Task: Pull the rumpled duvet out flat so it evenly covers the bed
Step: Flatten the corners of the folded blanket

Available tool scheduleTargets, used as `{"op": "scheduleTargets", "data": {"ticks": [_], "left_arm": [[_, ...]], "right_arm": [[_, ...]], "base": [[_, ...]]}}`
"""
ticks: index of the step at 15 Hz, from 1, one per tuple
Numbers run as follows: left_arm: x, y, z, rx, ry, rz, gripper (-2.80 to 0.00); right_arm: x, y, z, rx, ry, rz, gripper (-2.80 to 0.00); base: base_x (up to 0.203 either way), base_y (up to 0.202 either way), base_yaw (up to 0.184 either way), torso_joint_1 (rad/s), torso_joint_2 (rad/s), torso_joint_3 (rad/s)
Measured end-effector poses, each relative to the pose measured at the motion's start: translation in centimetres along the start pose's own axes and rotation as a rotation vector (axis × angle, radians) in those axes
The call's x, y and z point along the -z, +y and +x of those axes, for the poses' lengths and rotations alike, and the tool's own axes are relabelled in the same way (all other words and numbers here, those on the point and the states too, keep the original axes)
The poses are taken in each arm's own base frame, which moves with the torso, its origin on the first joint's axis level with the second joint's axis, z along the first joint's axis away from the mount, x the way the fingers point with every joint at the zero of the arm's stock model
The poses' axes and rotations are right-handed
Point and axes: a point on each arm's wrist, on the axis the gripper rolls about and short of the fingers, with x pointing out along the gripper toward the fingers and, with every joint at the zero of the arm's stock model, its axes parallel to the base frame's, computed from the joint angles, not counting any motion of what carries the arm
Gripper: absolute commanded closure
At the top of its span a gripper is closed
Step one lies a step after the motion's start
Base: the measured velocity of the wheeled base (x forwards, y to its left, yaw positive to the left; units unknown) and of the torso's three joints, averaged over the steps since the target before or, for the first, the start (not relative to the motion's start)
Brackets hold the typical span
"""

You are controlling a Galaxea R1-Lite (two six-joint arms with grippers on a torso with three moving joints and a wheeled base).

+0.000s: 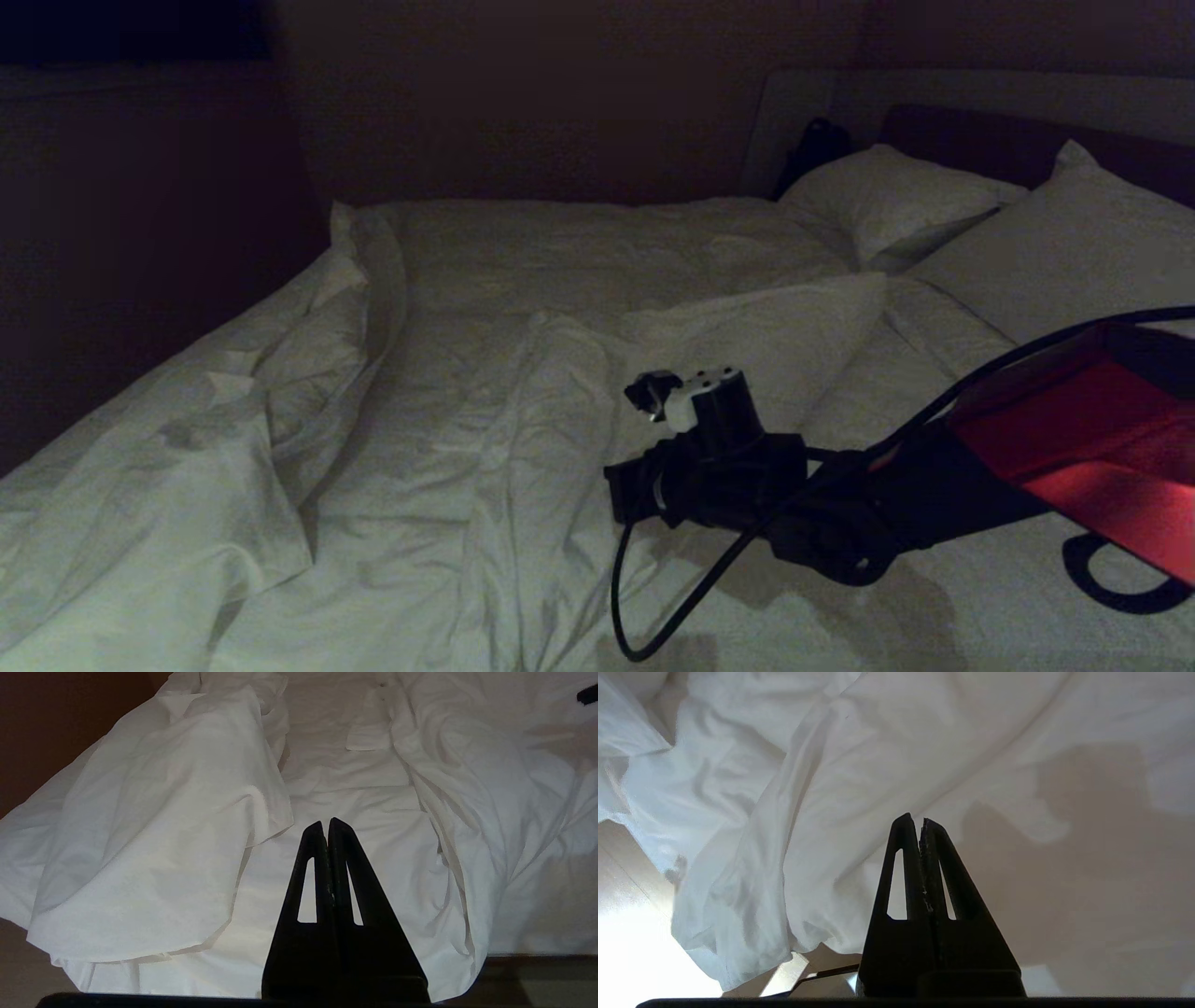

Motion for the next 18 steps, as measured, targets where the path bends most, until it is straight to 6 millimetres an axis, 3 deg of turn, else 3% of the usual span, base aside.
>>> {"op": "scheduleTargets", "data": {"ticks": [2,3,9,18], "left_arm": [[0.0,0.0,0.0,0.0,0.0,0.0,0.0],[0.0,0.0,0.0,0.0,0.0,0.0,0.0],[0.0,0.0,0.0,0.0,0.0,0.0,0.0],[0.0,0.0,0.0,0.0,0.0,0.0,0.0]], "right_arm": [[0.8,1.0,0.4,-0.007,0.009,-0.021,0.0],[1.3,1.6,0.7,-0.008,0.019,-0.036,-2.8],[2.6,3.8,1.4,-0.023,0.004,-0.099,-2.8],[6.7,4.4,5.3,0.03,0.017,-0.26,-2.8]], "base": [[0.0,0.0,0.0,0.0,0.0,0.0],[0.0,0.0,0.0,0.0,0.0,0.0],[0.0,0.0,0.0,0.0,0.0,0.0],[0.0,0.0,0.0,0.0,0.0,0.0]]}}
